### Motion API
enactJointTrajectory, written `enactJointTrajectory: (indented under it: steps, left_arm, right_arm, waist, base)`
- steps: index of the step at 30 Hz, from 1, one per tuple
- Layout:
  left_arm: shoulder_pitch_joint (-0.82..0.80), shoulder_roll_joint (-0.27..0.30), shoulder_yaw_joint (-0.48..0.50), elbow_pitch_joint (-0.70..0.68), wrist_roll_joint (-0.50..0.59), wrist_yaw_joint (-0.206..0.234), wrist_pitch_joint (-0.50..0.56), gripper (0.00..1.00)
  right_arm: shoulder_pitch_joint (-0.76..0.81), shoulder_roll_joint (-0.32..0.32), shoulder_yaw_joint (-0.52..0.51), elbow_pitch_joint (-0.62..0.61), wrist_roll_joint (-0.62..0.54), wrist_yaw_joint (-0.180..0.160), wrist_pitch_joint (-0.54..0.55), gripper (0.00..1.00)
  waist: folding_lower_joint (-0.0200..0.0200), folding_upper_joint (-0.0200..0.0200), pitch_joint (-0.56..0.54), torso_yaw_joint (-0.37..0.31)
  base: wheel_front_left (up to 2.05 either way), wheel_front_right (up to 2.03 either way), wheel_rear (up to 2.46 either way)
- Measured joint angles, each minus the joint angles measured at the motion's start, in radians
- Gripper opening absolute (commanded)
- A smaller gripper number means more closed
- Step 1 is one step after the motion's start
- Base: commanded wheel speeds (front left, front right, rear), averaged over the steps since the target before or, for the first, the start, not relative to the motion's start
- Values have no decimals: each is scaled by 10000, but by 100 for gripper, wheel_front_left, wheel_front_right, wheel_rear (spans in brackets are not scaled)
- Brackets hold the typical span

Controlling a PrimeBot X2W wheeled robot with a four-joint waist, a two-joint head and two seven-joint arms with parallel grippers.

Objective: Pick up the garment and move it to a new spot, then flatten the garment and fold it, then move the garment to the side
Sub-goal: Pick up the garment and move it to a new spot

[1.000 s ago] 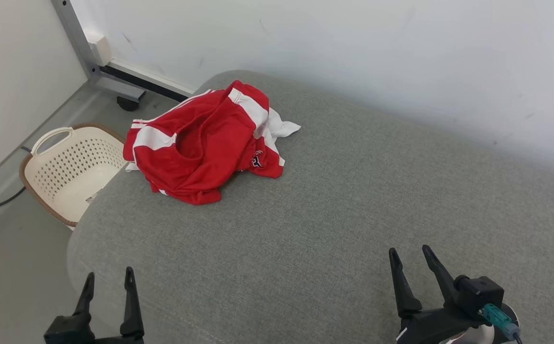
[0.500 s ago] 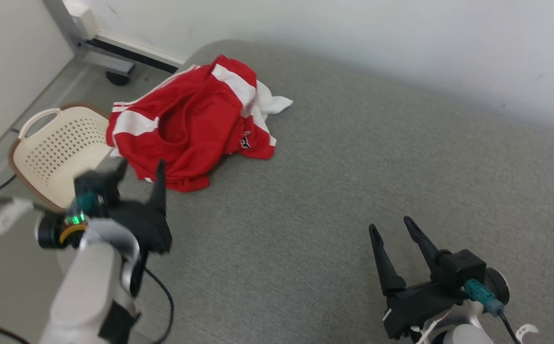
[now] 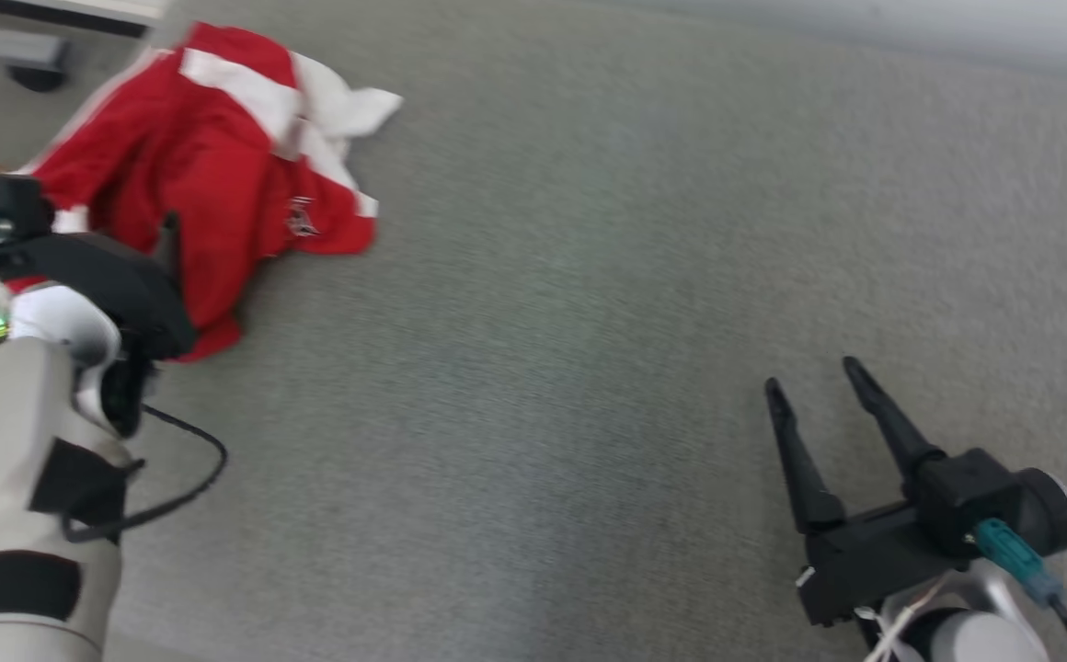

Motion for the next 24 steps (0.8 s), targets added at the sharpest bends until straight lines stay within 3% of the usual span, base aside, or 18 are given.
enactJointTrajectory:
  steps: [5,12,13,14,15,19,24]
  left_arm:
    - [-354,267,460,640,-533,105,382,100]
    - [-774,483,439,1154,-548,619,761,100]
    - [-794,481,407,1189,-512,711,686,82]
    - [-810,489,359,1208,-474,800,606,25]
    - [-851,520,291,1229,-401,844,539,0]
    - [-923,621,209,1327,-334,955,412,0]
    - [-937,1051,205,1407,-341,780,487,0]
  right_arm:
    - [548,-123,-276,-721,13,0,221,100]
    - [909,-94,-416,-1260,36,0,261,100]
    - [895,-82,-397,-1269,54,0,263,100]
    - [872,-65,-376,-1271,65,0,263,100]
    - [843,-42,-357,-1271,75,0,249,100]
    - [639,27,-311,-1095,153,0,150,100]
    - [400,217,-151,-606,251,0,-109,100]
  waist:
    - [0,1,683,-621]
    - [-1,0,1477,-1205]
    - [-1,1,1567,-1255]
    - [-2,1,1643,-1301]
    - [-2,0,1699,-1350]
    - [-2,1,1651,-1472]
    - [-2,1,1182,-1529]
  base:
    - [0,0,0]
    - [0,0,0]
    - [0,0,0]
    - [0,0,0]
    - [0,0,0]
    - [0,0,0]
    - [0,0,0]
